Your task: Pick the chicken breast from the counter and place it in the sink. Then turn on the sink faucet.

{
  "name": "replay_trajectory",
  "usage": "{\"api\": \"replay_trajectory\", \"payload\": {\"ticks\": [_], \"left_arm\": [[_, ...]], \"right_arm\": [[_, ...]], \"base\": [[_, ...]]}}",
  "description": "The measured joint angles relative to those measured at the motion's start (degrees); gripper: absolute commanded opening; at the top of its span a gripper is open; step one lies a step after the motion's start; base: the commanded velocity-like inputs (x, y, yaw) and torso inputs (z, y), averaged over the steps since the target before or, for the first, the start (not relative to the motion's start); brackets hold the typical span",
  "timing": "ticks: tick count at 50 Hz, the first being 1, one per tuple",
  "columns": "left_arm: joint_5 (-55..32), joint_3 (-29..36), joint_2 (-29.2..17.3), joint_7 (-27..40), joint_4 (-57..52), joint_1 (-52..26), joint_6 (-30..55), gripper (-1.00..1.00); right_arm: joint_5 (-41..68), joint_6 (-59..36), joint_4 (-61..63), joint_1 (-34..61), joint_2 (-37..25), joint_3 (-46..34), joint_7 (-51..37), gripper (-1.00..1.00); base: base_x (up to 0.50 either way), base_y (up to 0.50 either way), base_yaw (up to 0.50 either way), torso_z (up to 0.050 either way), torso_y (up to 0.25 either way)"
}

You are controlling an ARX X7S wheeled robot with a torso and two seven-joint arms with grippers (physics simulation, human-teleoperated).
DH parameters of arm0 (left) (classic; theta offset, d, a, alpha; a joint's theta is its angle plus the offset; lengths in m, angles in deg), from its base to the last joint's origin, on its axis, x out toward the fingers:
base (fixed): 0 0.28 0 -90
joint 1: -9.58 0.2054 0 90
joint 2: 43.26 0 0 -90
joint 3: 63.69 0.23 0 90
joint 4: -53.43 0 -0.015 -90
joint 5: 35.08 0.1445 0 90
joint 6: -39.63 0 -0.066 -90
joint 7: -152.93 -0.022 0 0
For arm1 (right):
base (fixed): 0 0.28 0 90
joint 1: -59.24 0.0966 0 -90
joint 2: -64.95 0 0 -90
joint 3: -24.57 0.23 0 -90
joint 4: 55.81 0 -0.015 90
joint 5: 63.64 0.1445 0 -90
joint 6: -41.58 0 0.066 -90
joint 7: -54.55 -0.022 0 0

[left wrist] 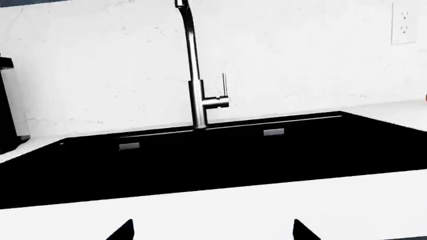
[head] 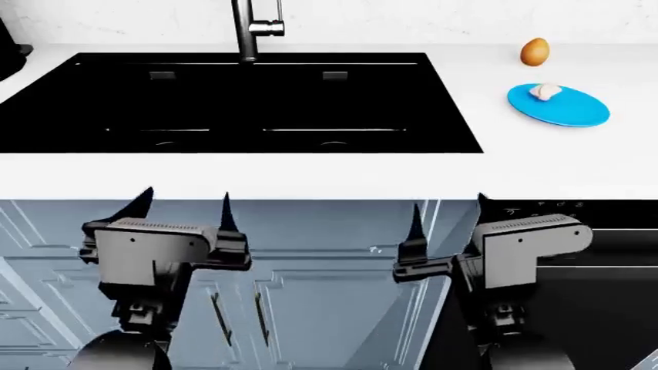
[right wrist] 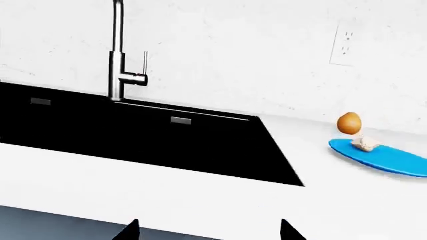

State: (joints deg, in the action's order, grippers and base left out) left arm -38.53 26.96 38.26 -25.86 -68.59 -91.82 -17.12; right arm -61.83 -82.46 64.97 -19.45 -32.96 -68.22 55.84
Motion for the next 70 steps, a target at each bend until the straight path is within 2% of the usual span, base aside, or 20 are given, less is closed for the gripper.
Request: {"api": "replay_trajectory", "payload": {"ticks": [8, 15, 22, 32, 37, 48, 70], "left_arm": [[-2.9, 0.0, -0.6, -1.1, -5.2, -18.3, 21.6, 1.0], [-5.4, 0.7, -0.7, -1.3, -6.7, -34.8, 37.6, 1.0], [-22.6, -1.0, -3.3, 10.6, -2.6, -50.0, 47.1, 1.0], [-36.9, -1.6, -5.8, 21.8, 5.9, -66.0, 52.3, 1.0], [-40.3, -1.1, -6.9, 24.5, 8.5, -70.6, 53.0, 1.0], [-45.0, -1.4, -8.0, 28.3, 11.2, -75.2, 54.0, 1.0], [-49.2, -0.9, -9.5, 31.3, 12.5, -76.4, 53.0, 1.0]], "right_arm": [[1.1, -19.5, 6.6, 16.5, -2.7, -0.2, 1.6, 1.0], [2.0, -33.4, 6.8, 32.2, -4.2, 0.0, 2.8, 1.0], [3.5, -44.1, 4.2, 46.3, -5.0, 1.2, 2.9, 1.0], [24.3, -51.4, -2.7, 61.9, -9.2, 4.1, -12.5, 1.0], [31.7, -53.0, -5.6, 67.1, -10.8, 4.3, -18.2, 1.0], [42.1, -54.3, -9.0, 71.9, -13.5, 4.4, -25.7, 1.0], [49.9, -53.6, -11.1, 74.2, -15.7, 3.0, -31.0, 1.0]], "base": [[0.0, 0.0, 0.0, 0.0, 0.0], [0.0, 0.0, 0.0, 0.0, 0.0], [0.0, 0.0, 0.0, 0.0, 0.0], [0.0, 0.0, 0.0, 0.0, 0.0], [0.0, 0.0, 0.0, 0.0, 0.0], [0.5, -0.06, 0.0, 0.014, 0.002], [0.5, -0.03, 0.0, 0.05, 0.0]]}}
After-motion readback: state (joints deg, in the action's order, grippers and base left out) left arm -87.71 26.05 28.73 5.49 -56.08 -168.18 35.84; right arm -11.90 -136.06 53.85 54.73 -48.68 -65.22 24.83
